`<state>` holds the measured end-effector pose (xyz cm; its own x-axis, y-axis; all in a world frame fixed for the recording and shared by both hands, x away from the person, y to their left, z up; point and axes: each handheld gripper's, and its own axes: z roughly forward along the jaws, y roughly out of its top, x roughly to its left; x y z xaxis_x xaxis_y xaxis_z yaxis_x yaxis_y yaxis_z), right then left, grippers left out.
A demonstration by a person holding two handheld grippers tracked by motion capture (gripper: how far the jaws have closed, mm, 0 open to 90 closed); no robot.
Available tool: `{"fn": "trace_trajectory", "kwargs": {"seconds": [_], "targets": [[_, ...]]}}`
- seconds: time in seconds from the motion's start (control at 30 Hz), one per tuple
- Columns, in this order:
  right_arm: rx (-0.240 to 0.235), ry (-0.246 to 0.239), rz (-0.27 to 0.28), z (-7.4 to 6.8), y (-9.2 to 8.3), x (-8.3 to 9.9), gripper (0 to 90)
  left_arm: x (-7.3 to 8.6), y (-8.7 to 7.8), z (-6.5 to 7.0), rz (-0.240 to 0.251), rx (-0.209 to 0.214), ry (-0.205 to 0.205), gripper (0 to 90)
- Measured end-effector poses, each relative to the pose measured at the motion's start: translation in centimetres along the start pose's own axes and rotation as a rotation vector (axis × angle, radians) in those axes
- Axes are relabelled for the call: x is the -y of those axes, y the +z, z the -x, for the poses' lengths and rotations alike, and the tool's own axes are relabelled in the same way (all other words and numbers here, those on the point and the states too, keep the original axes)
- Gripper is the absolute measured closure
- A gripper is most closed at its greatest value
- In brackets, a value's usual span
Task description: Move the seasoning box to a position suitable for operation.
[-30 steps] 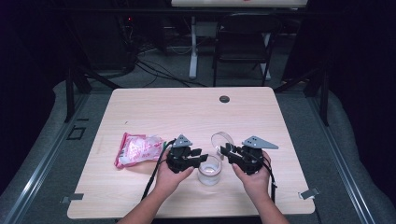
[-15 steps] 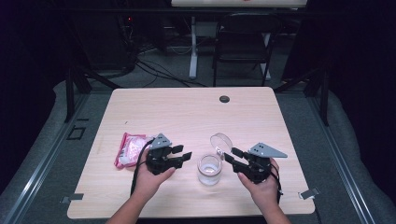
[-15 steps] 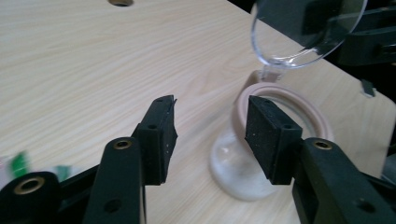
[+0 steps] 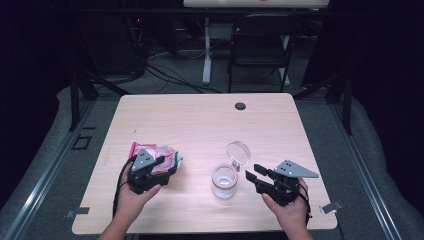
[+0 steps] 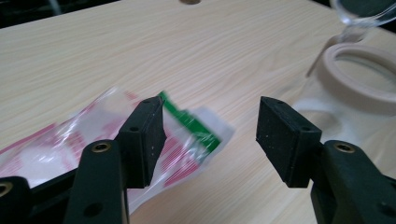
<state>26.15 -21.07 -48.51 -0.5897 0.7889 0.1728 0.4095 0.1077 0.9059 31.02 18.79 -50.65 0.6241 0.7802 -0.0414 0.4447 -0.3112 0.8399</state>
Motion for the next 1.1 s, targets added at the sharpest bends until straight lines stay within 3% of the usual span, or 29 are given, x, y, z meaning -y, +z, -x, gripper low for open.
{"fn": "trace_trajectory", "kwargs": {"seconds": [0.2,0.37,0.57,0.7,0.87,0.93,1.1], "targets": [[-0.01,0.006,-0.004,0.1,-0.1,0.5,57.4,1.4,0.5,-0.7,-0.055,-0.063,0.044,44.9],[-0.015,0.016,-0.013,0.0,0.2,0.9,57.3,1.9,0.9,-0.5,-0.069,-0.072,0.062,40.8],[-0.024,0.013,-0.016,-0.1,0.2,1.1,57.2,2.2,0.6,-0.1,-0.052,-0.066,0.088,34.7],[-0.025,0.011,-0.015,-0.3,0.3,1.0,56.8,2.3,1.3,0.1,-0.076,-0.077,0.108,33.9],[-0.027,0.021,-0.004,-0.1,0.2,1.1,56.8,2.7,2.5,-0.2,-0.103,-0.122,0.127,35.1],[-0.024,0.019,-0.002,-0.2,0.2,1.2,56.8,2.8,2.9,-0.3,-0.116,-0.15,0.161,35.9],[-0.022,0.021,-0.007,-0.2,0.2,1.5,56.8,2.8,3.6,-0.9,-0.107,-0.178,0.158,36.0]]}}
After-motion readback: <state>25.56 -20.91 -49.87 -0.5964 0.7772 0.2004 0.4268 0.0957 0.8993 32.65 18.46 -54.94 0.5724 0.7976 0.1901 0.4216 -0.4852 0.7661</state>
